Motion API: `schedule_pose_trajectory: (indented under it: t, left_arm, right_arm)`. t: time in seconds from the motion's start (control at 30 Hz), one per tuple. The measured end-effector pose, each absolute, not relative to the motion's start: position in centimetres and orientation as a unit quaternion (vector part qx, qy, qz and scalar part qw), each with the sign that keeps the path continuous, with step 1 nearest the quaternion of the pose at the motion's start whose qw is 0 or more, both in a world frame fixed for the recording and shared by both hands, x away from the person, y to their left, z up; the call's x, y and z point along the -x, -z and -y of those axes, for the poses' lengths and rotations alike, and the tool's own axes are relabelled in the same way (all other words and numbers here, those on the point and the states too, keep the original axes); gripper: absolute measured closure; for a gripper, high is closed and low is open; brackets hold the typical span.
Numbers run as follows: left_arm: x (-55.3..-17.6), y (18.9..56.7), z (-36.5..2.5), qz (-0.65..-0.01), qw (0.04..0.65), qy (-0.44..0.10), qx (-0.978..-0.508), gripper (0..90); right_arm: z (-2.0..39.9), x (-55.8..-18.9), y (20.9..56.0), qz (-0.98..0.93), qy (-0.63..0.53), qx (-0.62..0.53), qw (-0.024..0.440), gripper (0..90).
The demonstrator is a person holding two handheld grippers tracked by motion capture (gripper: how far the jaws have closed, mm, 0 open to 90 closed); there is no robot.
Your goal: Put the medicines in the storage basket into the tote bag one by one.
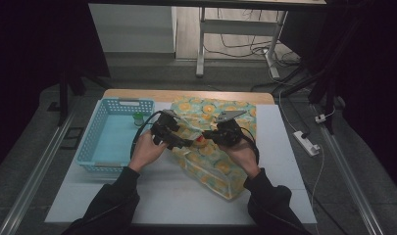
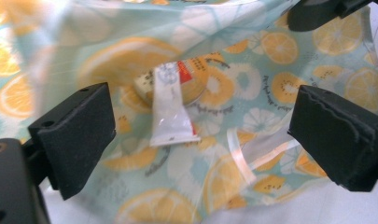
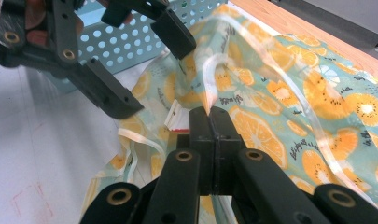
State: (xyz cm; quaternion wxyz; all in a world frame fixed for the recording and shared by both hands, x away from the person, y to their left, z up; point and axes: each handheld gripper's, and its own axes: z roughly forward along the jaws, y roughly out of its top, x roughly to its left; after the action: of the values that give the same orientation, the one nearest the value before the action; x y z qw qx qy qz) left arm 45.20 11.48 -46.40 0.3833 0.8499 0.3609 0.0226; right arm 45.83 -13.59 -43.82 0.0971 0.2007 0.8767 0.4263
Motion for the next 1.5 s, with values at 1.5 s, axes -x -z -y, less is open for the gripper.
schedule_pose_trajectory:
  t: [1.5]
  left_arm:
    - [-44.0, 45.6, -22.9, -0.437, 0.399, -0.102, -0.8, 0.2]
  right_arm:
    - [13.4, -45.8, 44.1, -0.879, -0.421, -0.201, 0.095, 90.0]
